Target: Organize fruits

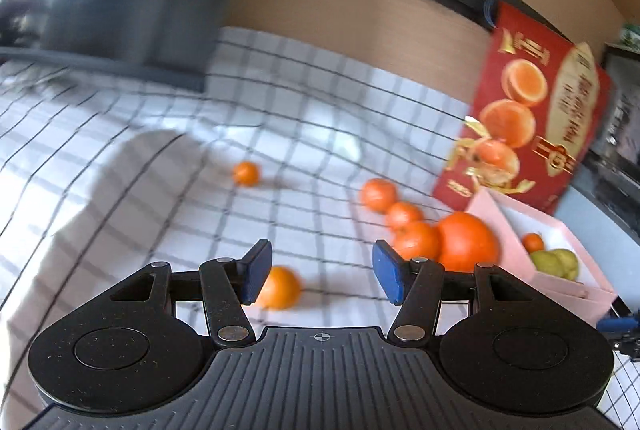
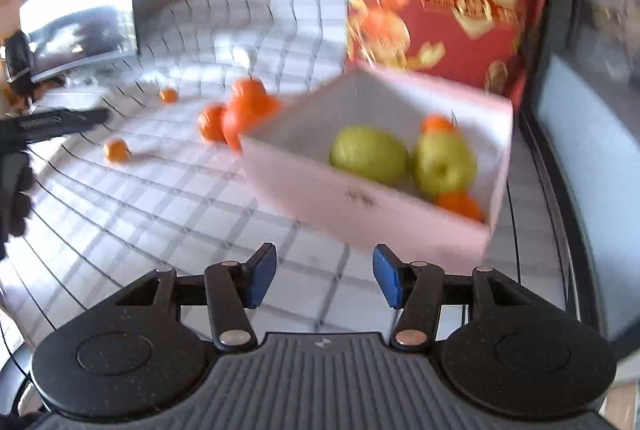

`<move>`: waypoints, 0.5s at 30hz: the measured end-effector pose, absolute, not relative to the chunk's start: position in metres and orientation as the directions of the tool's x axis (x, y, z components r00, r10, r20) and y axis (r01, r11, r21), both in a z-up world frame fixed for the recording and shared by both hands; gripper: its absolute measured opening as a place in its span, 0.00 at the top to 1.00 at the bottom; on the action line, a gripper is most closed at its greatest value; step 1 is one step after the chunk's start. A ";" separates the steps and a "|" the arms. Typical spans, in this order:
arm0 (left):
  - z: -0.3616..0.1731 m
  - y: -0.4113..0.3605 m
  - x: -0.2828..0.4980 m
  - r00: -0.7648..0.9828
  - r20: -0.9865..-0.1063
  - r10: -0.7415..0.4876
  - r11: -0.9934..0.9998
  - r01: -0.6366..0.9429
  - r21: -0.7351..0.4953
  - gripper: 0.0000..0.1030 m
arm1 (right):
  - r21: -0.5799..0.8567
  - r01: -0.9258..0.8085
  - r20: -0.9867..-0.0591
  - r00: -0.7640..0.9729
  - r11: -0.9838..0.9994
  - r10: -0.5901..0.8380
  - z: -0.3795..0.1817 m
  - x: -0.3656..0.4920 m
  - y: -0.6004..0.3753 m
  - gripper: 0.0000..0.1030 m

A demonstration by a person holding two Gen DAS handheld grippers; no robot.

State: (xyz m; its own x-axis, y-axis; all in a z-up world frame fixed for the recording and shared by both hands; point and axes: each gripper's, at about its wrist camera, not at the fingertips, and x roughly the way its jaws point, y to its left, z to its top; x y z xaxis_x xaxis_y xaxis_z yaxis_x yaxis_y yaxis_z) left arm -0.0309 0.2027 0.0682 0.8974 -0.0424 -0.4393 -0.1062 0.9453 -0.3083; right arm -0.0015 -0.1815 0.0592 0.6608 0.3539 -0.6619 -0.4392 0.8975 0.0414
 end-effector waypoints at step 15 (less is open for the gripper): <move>0.051 0.204 -0.007 0.879 -0.477 0.020 0.940 -0.179 -0.290 0.41 | 0.097 -0.277 -0.698 0.666 0.956 0.264 0.034 0.033 -0.222 0.49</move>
